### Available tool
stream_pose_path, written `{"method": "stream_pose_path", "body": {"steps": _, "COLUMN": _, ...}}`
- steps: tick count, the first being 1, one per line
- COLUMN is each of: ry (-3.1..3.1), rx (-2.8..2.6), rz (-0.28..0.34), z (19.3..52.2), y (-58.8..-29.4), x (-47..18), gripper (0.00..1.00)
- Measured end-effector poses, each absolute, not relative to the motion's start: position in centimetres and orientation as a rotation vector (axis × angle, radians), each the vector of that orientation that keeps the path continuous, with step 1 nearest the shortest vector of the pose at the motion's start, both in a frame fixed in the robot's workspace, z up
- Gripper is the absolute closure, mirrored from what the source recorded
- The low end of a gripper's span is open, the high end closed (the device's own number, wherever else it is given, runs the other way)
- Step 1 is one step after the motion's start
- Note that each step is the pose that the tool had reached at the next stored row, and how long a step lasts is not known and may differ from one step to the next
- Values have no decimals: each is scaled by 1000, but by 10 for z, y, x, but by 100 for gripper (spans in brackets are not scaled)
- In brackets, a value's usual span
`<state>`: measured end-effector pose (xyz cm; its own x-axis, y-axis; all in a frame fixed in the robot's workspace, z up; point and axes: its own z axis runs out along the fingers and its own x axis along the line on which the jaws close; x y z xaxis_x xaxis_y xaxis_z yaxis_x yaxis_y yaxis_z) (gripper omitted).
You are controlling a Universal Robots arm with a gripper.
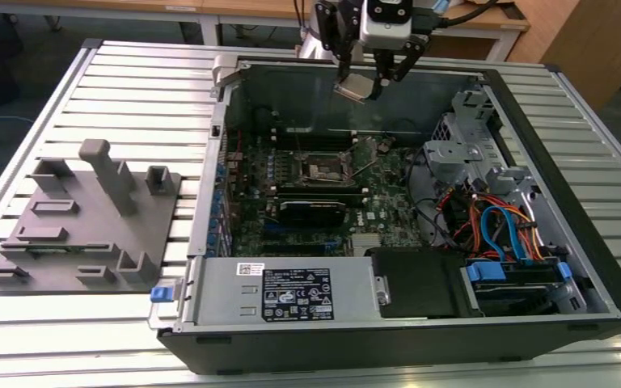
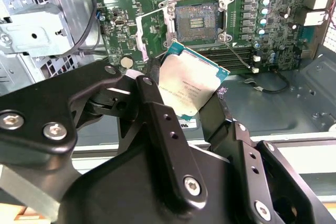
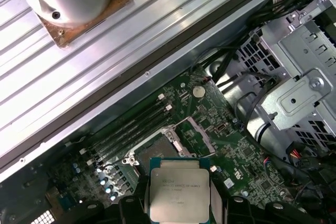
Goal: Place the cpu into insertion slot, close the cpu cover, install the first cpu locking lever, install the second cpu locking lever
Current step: 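Place the cpu into insertion slot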
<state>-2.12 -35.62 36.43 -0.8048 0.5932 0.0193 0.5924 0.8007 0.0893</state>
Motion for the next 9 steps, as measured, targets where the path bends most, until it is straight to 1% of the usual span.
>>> {"method": "stream_pose_path", "body": {"steps": 9, "ry": 2950, "rx": 1038, "rz": 142, "z": 363, "y": -356, "x": -22, "gripper": 46}}
